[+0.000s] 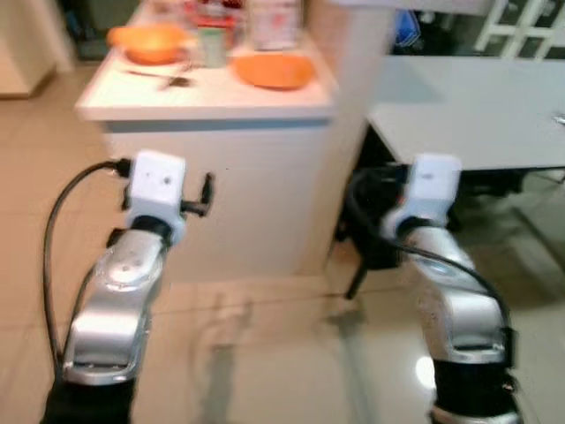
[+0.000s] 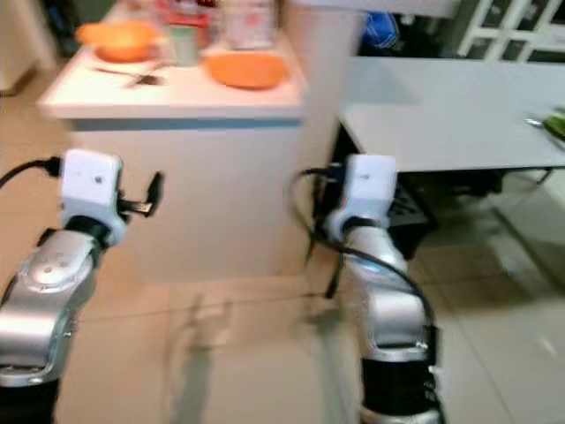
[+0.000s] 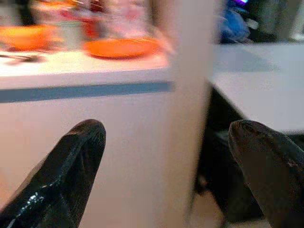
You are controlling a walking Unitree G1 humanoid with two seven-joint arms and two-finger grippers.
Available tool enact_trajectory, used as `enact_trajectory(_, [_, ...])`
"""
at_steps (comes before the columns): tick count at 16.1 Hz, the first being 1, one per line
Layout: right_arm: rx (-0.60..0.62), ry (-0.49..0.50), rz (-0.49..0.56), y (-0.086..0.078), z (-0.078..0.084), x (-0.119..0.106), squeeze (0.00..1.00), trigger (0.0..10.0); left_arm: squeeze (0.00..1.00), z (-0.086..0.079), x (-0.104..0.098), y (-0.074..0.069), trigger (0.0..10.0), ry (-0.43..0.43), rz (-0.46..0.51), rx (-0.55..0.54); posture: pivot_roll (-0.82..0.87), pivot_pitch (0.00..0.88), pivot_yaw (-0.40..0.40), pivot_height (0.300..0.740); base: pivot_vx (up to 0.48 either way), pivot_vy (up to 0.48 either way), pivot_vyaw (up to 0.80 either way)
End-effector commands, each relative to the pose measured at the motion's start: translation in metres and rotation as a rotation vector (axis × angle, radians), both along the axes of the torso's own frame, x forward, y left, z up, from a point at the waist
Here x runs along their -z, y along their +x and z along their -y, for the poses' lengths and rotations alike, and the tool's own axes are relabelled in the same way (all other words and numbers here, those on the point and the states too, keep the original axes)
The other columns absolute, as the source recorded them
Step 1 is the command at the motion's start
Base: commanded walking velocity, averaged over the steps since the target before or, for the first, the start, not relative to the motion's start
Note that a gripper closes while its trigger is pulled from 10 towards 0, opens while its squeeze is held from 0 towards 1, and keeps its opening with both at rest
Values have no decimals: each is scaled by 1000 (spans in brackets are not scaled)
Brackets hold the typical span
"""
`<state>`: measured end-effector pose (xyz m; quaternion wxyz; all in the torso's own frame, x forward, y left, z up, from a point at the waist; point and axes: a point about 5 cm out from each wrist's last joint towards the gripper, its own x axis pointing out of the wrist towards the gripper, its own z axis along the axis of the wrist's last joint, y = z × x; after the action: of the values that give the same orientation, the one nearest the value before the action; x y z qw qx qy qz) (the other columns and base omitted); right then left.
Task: Setting the table
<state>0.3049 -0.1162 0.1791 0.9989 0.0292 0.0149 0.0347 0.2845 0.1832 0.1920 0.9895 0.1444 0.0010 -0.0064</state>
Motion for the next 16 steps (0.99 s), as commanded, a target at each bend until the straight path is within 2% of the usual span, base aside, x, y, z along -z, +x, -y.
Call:
enact_trajectory(1, [45, -17, 18, 1, 12, -2, 0, 10000, 0, 7, -1, 1, 10000, -2, 5, 25, 97, 0, -52, 740, 0, 480, 0])
enact_trajectory(4, [47, -27, 25, 0, 11, -1, 0, 10000, 0, 8, -1, -1, 10000, -3, 7, 28, 94, 0, -46, 740, 0, 480, 0])
enact_trajectory(8, [59, -40, 47, 5, 13, -6, 0, 10000, 0, 11, -6, 11, 10000, 4, 38, 38, 84, 0, -45, 740, 0, 480, 0])
enact_trajectory(11, [48, -38, 32, 0, 10, 0, 0, 10000, 0, 15, -3, 3, 10000, -22, 33, 27, 101, 0, -67, 740, 0, 480, 0])
enact_trajectory(13, [30, -38, 43, 6, 6, -6, 0, 10000, 0, 13, -6, 7, 10000, -22, 42, 28, 98, 0, -68, 740, 0, 403, 0])
enact_trajectory(14, [10, -49, 74, 12, 1, -13, 0, 10000, 0, 12, -6, 11, 10000, 53, 54, 37, 95, 0, -64, 740, 0, -300, 0])
enact_trajectory(16, [23, -42, 59, 8, 4, -7, 0, 10000, 0, 14, -1, 6, 10000, 57, 44, 27, 101, 0, -69, 740, 0, -390, 0])
